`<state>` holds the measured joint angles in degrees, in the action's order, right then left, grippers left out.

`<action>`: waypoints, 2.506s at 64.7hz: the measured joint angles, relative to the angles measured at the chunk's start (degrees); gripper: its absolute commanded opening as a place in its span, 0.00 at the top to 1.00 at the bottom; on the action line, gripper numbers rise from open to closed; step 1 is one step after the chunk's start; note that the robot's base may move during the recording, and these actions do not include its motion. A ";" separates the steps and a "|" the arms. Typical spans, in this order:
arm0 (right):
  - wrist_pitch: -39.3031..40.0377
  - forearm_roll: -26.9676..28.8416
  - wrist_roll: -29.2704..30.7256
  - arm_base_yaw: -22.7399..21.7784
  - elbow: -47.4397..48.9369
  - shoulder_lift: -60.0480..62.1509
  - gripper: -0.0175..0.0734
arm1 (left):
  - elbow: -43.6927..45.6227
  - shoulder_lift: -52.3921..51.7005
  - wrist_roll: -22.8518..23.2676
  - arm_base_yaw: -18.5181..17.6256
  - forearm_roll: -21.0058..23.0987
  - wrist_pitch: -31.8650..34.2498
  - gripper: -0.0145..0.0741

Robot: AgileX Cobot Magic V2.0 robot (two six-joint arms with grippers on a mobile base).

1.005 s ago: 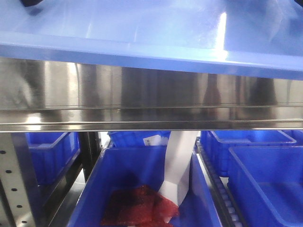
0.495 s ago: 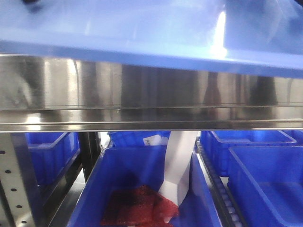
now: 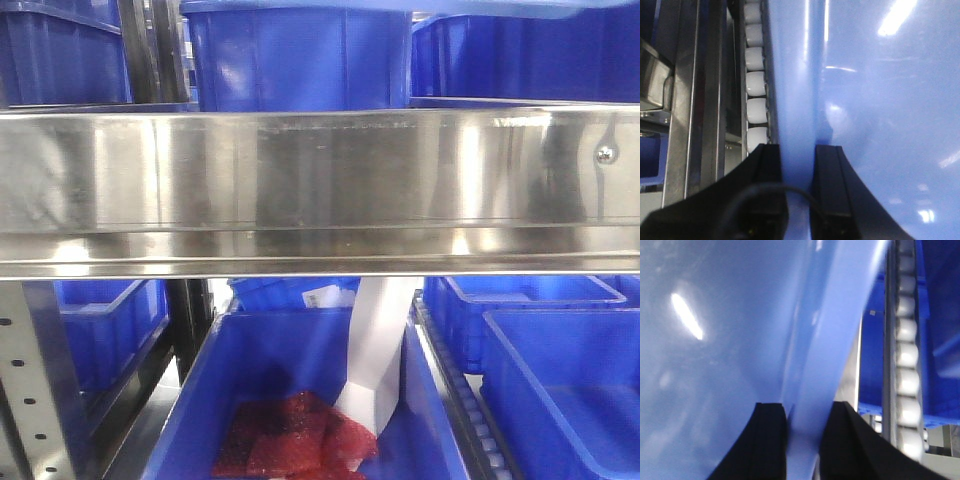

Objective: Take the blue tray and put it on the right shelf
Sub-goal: 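Lower the tray onto the roller shelf and open both grippers, then withdraw both open grippers from the tray edge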

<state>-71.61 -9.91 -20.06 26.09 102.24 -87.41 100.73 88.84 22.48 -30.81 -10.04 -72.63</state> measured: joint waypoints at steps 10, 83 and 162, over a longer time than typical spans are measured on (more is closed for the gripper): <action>-0.09 0.91 0.82 -2.05 4.54 -6.58 0.75 | 0.00 4.60 0.10 2.66 1.25 2.35 0.89; 0.40 2.83 1.39 -4.30 5.82 -11.37 0.44 | -0.43 5.99 -3.27 4.17 2.92 8.49 0.31; 47.42 1.16 9.19 -3.22 -79.40 76.92 0.75 | -71.30 -73.24 -3.36 -1.91 2.04 39.26 0.89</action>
<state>-24.19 -8.75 -10.87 22.86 22.84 -10.49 29.43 15.60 19.12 -32.72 -8.00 -33.38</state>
